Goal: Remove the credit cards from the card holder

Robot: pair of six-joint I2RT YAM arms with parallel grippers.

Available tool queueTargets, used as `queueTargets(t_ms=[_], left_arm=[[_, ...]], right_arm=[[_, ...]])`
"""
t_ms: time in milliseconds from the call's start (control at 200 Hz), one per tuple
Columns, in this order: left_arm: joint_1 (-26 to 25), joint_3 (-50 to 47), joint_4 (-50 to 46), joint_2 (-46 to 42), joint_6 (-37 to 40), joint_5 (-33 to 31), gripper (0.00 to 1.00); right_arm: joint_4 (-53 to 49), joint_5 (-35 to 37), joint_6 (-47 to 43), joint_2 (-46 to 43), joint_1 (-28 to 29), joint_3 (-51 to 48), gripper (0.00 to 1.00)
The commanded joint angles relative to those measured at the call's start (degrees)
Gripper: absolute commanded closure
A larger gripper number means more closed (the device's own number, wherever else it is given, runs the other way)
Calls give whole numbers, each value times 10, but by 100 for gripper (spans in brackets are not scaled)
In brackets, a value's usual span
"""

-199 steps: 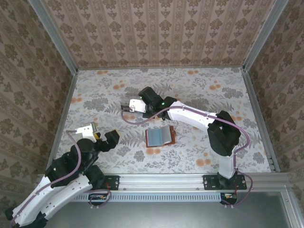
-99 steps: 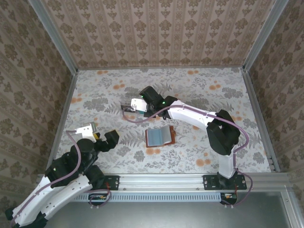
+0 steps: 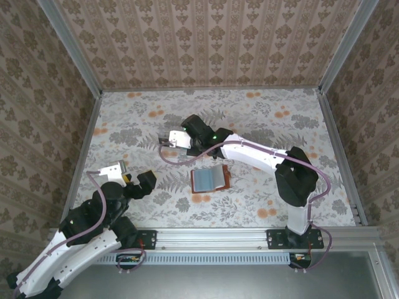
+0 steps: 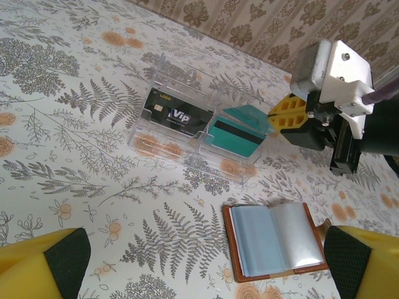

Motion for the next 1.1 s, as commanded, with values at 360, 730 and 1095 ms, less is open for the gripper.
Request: queueTargets(t_ms=[360,730,1095], left_arm=[[6,-3,-17,-18,0,-15,0],[6,-6,-15,-19,2,-18,0],[6,-8,-16,-19,3,-18,0]], right_arm=[[-14,26,23,35,-10,0,100],[-5,39,28,66,-21,14,100],[9,66,32,93,-25,29,91]])
